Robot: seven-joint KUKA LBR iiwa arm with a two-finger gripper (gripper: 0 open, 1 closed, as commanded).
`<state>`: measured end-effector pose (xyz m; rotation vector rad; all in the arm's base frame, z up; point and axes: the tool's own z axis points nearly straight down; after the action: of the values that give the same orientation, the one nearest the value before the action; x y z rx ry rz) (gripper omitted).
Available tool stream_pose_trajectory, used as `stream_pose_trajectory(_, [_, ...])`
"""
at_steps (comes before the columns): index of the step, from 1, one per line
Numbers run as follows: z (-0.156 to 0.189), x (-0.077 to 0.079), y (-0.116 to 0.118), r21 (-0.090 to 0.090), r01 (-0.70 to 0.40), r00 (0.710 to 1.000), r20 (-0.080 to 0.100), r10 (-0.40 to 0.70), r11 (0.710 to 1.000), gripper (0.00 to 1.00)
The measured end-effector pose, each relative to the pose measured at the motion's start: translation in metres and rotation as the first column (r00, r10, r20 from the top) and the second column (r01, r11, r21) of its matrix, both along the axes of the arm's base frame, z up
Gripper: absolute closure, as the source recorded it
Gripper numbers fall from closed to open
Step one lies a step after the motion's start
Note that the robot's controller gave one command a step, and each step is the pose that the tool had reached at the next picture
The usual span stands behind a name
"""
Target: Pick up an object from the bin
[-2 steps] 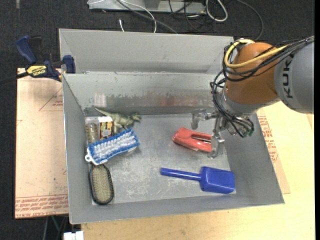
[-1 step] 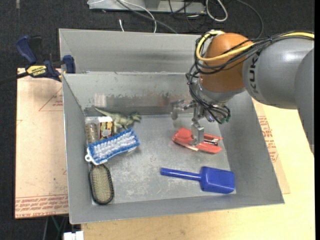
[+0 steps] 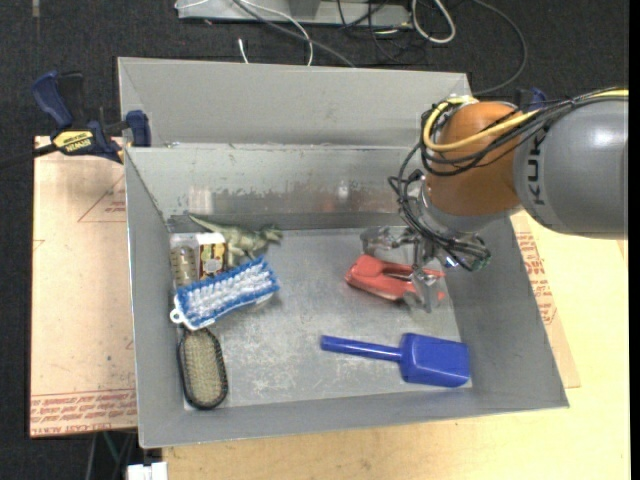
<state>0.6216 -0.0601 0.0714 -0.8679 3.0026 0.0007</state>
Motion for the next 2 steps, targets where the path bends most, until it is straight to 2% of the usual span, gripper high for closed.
stream_pose_trajectory(1, [0.0157,0.0065,-0.0466,-0.003,-0.252,0.968,0.011,0.252,0.968,1.00])
stream_pose_trajectory(2, [0.0157,0.0065,-0.0465,-0.003,-0.252,0.968,0.012,0.252,0.968,1.00])
